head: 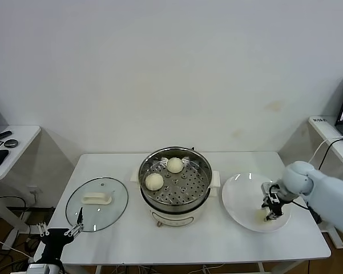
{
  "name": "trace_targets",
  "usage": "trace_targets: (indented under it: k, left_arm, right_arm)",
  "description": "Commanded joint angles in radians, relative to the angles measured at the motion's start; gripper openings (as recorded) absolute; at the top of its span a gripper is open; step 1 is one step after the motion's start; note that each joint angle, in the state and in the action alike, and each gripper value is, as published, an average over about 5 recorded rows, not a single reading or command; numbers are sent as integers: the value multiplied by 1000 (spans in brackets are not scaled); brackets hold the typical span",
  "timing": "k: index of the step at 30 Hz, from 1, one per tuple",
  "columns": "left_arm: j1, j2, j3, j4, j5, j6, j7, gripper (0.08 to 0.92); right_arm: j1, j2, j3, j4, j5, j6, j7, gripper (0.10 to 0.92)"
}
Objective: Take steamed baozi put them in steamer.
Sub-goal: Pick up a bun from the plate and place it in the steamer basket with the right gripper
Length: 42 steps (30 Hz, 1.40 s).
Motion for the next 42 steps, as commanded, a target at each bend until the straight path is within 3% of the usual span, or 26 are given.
trace_targets:
  k: [1,12,20,29,35,42]
  left_arm:
    - [-1,0,4,-15,-6,2,1,823]
    - [-13,10,14,-17,-17,11,2,823]
    - [-6,4,8,-19,-16,8,2,823]
    - [7,-5,-17,-27,-17,6,1,823]
    - [8,-9,-25,-28,-17,5,1,823]
    - [6,-9,-30,-22,-18,4,0,823]
  right_arm:
    - [286,-18,-55,10,103,50,-141,433]
    - [746,216,-281,-6,344,135,-97,433]
    - [798,454,-431,97,408,227,29,435]
    - [718,672,-561,31,256,480,67,441]
    - [654,688,-596,-33,122,655,63,445]
    - [623,671,-613,-39,62,743,66,471]
